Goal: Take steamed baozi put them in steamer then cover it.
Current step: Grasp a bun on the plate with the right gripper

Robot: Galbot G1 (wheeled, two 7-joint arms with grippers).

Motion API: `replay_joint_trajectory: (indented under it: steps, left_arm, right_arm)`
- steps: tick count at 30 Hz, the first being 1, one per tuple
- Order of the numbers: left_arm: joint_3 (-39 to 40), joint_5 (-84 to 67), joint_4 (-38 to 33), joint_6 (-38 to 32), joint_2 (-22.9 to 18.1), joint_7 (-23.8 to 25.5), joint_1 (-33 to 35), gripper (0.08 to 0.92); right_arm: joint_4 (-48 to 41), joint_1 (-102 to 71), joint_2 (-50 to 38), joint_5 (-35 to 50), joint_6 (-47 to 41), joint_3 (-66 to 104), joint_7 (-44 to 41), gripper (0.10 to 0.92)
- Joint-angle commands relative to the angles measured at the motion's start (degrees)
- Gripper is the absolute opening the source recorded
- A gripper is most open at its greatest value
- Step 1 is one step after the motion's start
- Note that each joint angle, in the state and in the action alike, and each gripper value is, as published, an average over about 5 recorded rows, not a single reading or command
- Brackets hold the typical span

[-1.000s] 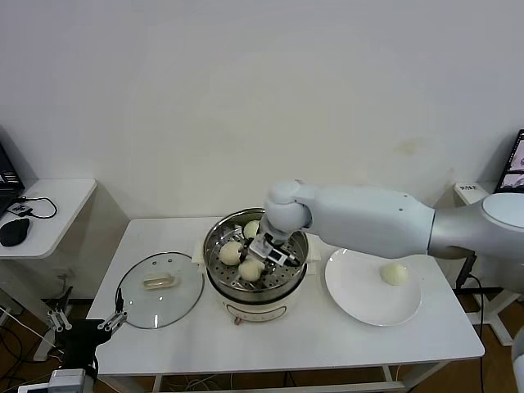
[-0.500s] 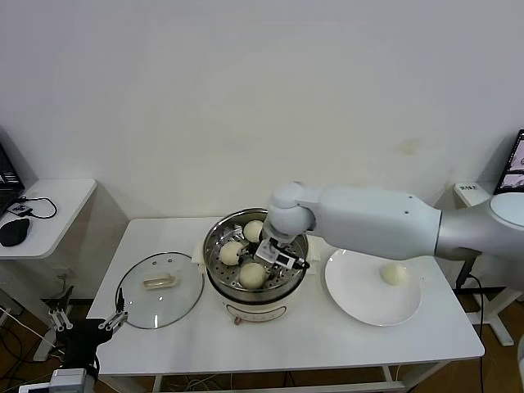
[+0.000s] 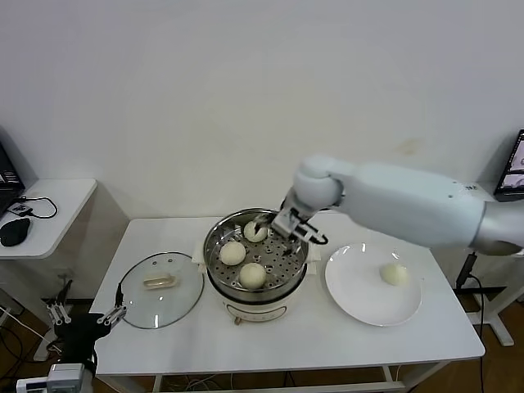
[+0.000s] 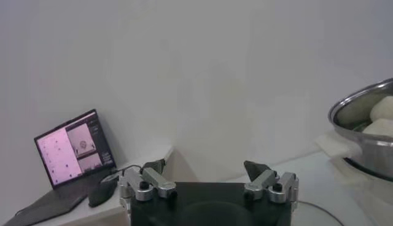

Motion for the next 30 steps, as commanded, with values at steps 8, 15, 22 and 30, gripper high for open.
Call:
replay_joint_trajectory:
  steps: [8,15,22,30]
  left_arm:
    - [0.88,-0.34,0.19,0.05,1.34,0.11,-0.55,0.823]
    - [2.04,0.03,0.56,0.24,1.85,0.18,-1.23,0.823]
    - [2.11,0.41,0.19,0.54,1.79,0.29,-0.7,0.823]
    - [1.84,0.74,0.12,0.47,1.44,0.25,0.32,0.823]
  right_arm:
    - [3.85,-8.62,-25.31,-1.53,-15.64,11.82,-2.75,0.823]
    - [-0.99,-27.24,-29.96,-7.37,-12.63,27.21,-4.06,0.823]
    - [-9.8,-39.91,-28.26,-14.85,-7.81,39.37,-5.46,0.823]
    - [-18.14,-45.14,-21.13,-19.37,-5.37,44.26,-5.31,0.823]
